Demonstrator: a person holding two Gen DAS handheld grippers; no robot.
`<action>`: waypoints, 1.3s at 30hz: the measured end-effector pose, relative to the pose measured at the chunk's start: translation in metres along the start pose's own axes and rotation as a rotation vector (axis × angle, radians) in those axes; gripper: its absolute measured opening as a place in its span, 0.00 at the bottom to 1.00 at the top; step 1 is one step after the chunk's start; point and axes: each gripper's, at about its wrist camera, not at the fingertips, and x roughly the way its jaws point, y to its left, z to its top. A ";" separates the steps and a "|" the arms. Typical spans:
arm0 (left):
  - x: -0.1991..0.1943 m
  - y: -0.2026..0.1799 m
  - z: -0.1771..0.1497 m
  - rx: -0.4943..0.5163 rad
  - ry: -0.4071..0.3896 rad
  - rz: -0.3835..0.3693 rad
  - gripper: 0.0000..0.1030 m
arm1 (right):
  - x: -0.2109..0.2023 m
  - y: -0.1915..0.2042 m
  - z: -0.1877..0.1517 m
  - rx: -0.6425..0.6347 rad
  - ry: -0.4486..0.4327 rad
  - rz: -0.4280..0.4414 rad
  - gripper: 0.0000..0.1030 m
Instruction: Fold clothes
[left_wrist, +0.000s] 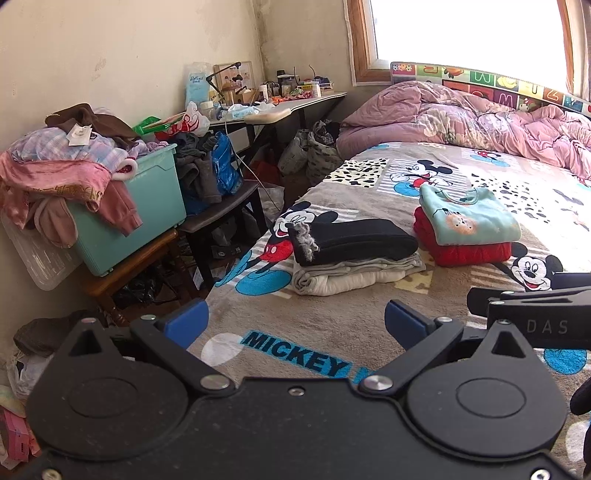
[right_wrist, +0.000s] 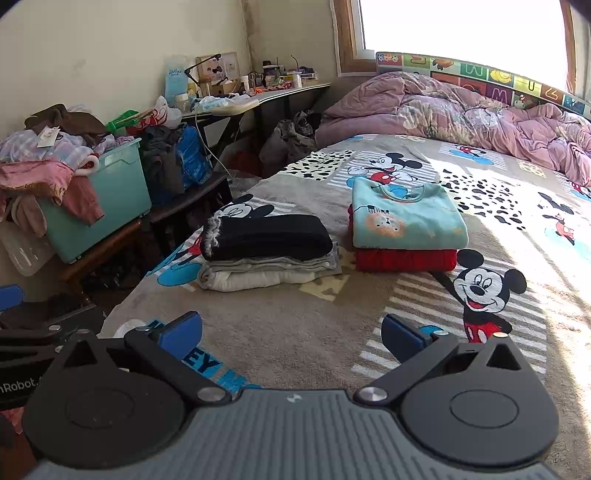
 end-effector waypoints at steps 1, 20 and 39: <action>0.000 0.000 0.000 -0.004 0.001 -0.002 1.00 | 0.000 0.000 0.000 0.003 -0.001 0.003 1.00; -0.002 0.003 0.002 0.009 -0.019 0.001 1.00 | -0.001 0.002 0.000 0.014 -0.011 0.011 1.00; -0.002 0.003 0.000 0.013 -0.022 -0.006 1.00 | -0.003 0.000 -0.001 0.014 -0.014 0.003 1.00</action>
